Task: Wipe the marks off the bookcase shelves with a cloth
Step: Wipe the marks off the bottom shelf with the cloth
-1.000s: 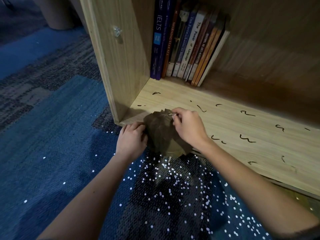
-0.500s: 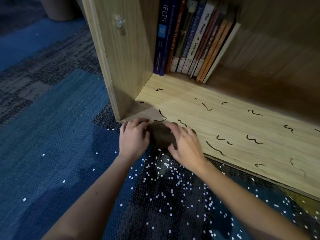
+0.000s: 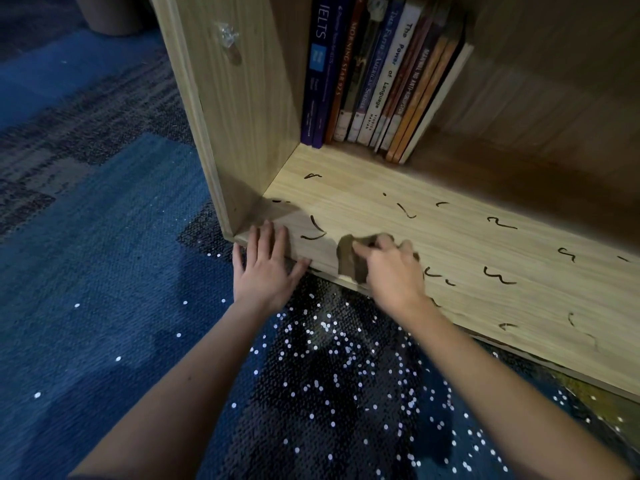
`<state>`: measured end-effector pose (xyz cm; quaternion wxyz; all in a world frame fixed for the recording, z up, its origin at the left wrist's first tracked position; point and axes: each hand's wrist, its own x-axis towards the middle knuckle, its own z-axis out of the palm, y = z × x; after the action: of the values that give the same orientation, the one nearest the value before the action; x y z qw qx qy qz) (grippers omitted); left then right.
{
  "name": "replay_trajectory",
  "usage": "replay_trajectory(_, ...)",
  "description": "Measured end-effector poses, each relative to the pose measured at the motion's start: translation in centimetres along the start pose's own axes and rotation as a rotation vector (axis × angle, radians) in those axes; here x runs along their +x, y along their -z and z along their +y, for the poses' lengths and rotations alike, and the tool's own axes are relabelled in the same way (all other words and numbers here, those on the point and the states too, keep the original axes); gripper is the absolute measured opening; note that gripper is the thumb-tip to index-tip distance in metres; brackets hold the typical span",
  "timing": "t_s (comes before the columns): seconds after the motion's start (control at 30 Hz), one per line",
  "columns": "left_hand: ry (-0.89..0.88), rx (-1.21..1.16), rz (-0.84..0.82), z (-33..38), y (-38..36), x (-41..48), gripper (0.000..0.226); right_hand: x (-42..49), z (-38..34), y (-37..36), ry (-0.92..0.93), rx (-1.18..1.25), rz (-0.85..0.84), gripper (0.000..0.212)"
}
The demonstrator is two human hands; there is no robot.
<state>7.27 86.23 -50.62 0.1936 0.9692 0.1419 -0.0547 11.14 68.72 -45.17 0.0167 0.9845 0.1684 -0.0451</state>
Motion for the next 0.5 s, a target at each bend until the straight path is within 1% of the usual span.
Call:
replay_trajectory(0.07,0.001,0.01,-0.011,0.2,0.3,0.0,0.075,1.5,-0.5,0.9,-0.002,0.034,-0.008,0.061)
replay_trajectory(0.13,0.01,0.016,-0.01,0.3,0.4,-0.1,0.075,0.1,-1.6,0.5,0.059,0.035,0.008,0.056)
replay_trajectory(0.2,0.021,0.01,-0.005,0.5,0.4,-0.3,0.074,-2.6,-2.0,0.0,0.104,-0.001,0.003,0.056)
replay_trajectory(0.27,0.025,0.017,0.001,0.6,0.5,-0.3,0.073,-1.8,-1.3,0.3,0.07,-0.001,-0.005,0.055)
replay_trajectory(0.37,0.041,0.037,-0.018,1.0,0.8,-0.2,0.071,1.9,-0.9,1.5,0.025,-0.003,-0.014,0.043)
replay_trajectory(0.43,0.046,0.076,-0.044,1.2,1.1,-0.2,0.071,0.4,-1.9,1.2,0.071,0.002,-0.031,0.046)
replay_trajectory(0.5,0.051,0.112,-0.066,1.3,1.3,0.0,0.071,-3.3,-2.6,0.5,0.169,-0.057,-0.049,0.06)
